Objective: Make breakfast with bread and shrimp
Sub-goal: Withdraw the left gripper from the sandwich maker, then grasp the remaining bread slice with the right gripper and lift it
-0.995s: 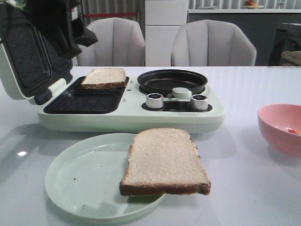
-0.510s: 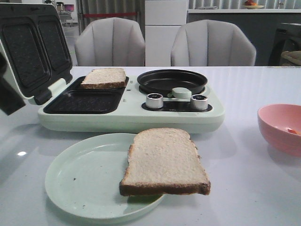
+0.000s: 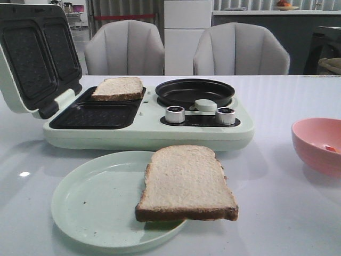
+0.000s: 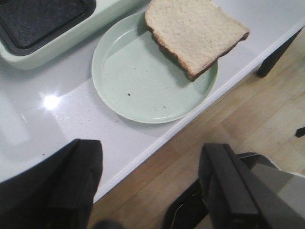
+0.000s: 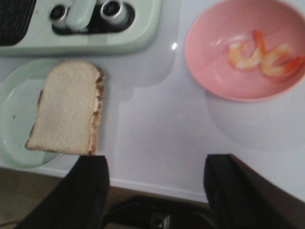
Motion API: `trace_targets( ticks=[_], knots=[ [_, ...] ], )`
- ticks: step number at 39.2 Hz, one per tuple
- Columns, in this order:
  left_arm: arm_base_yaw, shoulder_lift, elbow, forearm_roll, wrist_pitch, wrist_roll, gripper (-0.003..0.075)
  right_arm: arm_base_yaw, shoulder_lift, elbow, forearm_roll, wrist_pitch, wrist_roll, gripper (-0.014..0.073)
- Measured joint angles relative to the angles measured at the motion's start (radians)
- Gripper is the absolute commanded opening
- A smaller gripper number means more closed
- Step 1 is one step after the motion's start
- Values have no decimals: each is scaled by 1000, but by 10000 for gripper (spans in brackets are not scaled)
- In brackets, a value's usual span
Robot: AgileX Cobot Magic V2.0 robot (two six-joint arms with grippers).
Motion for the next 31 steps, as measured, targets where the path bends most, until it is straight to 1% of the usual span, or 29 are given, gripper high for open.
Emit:
trace_targets(
  ticks=[5, 8, 16, 22, 31],
  knots=[
    [0, -52, 1, -50, 2, 0, 490, 37, 128, 0, 131, 11, -105, 538],
    [0, -64, 1, -60, 4, 0, 490, 77, 202, 0, 203, 7, -161, 538],
    [0, -64, 2, -64, 4, 0, 490, 229, 419, 0, 350, -87, -247, 538],
    [0, -64, 2, -64, -21, 0, 490, 321, 583, -25, 414, -178, -260, 538],
    [0, -64, 2, -64, -50, 0, 490, 340, 772, -122, 434, -209, -263, 538]
  ],
)
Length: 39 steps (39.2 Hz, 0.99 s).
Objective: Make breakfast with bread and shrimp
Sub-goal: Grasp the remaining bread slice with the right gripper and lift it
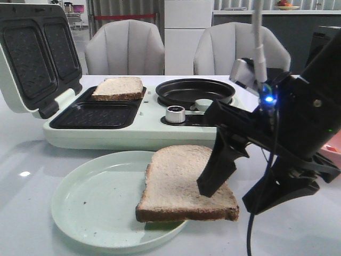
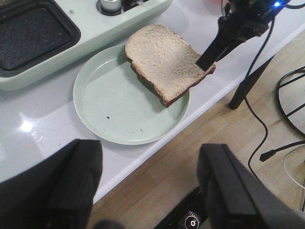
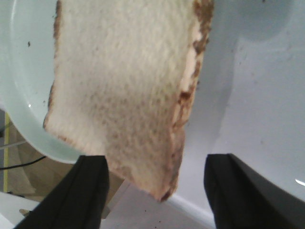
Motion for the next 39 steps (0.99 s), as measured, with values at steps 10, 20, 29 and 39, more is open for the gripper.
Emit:
trace_targets(
  ticks=[10, 20, 29, 39],
  knots=[
    [0, 0, 0, 0, -3, 0, 490, 0, 136, -116, 10, 13, -5, 519],
    [0, 0, 0, 0, -4, 0, 490, 0, 154, -159, 11, 47, -28, 214],
    [0, 0, 0, -2, -4, 0, 489, 2, 103, -159, 10, 58, -30, 74],
    [0, 0, 0, 0, -6, 0, 489, 3, -41, -168, -17, 87, -35, 74]
  ],
)
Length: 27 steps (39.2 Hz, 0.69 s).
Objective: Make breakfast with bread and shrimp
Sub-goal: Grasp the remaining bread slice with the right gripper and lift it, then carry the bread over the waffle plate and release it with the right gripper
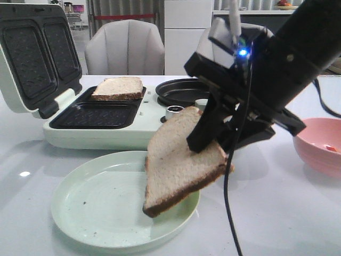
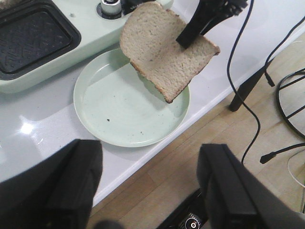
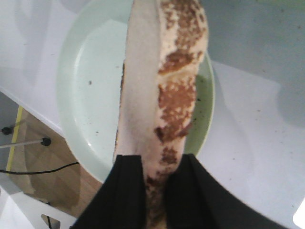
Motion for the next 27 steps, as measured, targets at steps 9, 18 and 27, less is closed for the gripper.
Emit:
trace_targets(
  ticks=[9, 18, 27],
  knots=[
    [0, 0, 0, 0, 0, 0, 489, 4, -66, -85, 24, -20, -4, 74],
    [0, 0, 0, 1, 0, 0, 489, 34, 16, -179, 130, -146, -23, 74],
    [0, 0, 0, 1, 0, 0, 489, 76, 195, -337, 209, -204, -40, 75]
  ],
)
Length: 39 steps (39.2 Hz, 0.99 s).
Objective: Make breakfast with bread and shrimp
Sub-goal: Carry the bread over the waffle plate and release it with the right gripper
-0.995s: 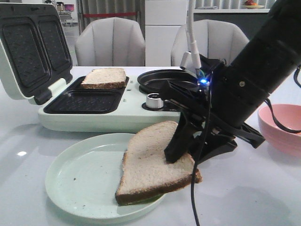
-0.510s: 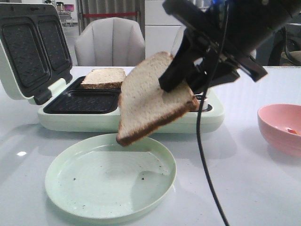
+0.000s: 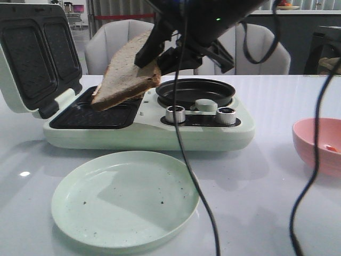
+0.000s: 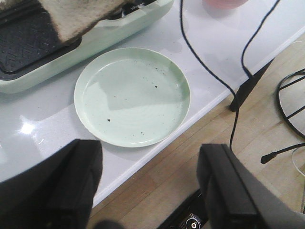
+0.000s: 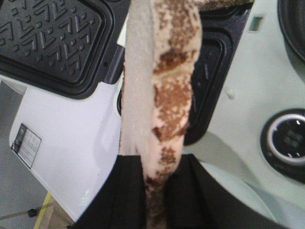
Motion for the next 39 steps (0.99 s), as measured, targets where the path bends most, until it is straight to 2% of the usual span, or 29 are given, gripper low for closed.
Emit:
trace_targets(
  ticks=[8, 10, 15, 18, 21, 24, 28, 32, 35, 39],
  knots=[
    [0, 0, 0, 0, 0, 0, 490, 19, 180, -189, 21, -1, 0, 83],
    [0, 0, 0, 1, 0, 0, 490, 22, 220, -231, 23, -1, 0, 115],
    [0, 0, 0, 1, 0, 0, 490, 26, 308, -322, 29, 19, 0, 265],
    [0, 0, 0, 1, 0, 0, 490, 26, 349, -361, 40, 40, -3, 406],
    [0, 0, 0, 1, 0, 0, 490, 26, 382, -390, 49, 49, -3, 510],
    [0, 0, 0, 2, 0, 0, 490, 26, 397, -400, 51, 51, -3, 560],
    [0, 0, 0, 2, 0, 0, 490, 24, 399, -408, 51, 69, -3, 558],
    [0, 0, 0, 2, 0, 0, 490, 13, 399, -435, -23, 129, -3, 558],
    [0, 0, 0, 2, 0, 0, 490, 5, 386, -445, -148, 186, 15, 558],
    [0, 0, 0, 2, 0, 0, 490, 1, 332, -448, -345, 244, 108, 558]
  ],
)
